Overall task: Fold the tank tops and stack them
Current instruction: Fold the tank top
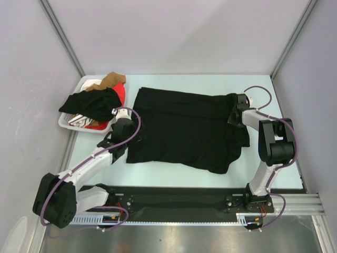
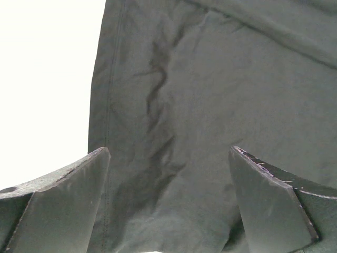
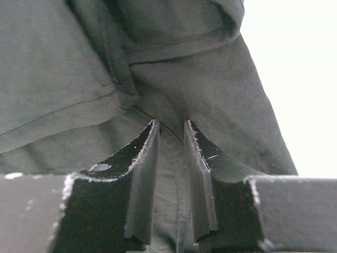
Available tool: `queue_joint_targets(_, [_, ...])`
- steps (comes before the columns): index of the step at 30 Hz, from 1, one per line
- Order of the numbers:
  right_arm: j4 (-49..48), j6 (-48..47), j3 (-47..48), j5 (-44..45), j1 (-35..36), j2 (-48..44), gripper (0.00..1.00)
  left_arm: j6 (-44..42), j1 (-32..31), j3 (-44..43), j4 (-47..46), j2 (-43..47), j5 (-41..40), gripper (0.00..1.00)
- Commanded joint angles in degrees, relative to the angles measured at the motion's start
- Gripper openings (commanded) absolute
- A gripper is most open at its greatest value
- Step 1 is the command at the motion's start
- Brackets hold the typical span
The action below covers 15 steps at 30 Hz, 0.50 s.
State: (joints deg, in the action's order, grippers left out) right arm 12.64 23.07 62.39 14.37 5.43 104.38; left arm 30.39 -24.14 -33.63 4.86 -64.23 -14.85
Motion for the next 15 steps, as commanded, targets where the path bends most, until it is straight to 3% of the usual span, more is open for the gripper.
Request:
queue_joint_targets(1, [2.73,-0.74,2.29,2.85,-0.33,0.65,0.31,-0.6,0.76,-0.83,-0.65,-1.25,-0.62,1.0])
queue_joint_targets(7, [4.23,-1.36,2.83,2.32,-0.51,1.53,0.34,-0.25,1.55,-0.91,-0.12,-1.78,-0.79,1.0])
queue_joint_targets(11, [4.93,-0.4,2.56,3.29,-1.65,0.57,0.01,0.37,2.52,-1.09,0.23,-3.27,-0.79,1.0])
queue_joint_targets(15, [4.58,0.66,1.6,2.59,-3.41,-2.94,0.01,0.81,4.36,-1.79,0.67,-6.96,1.05,1.0])
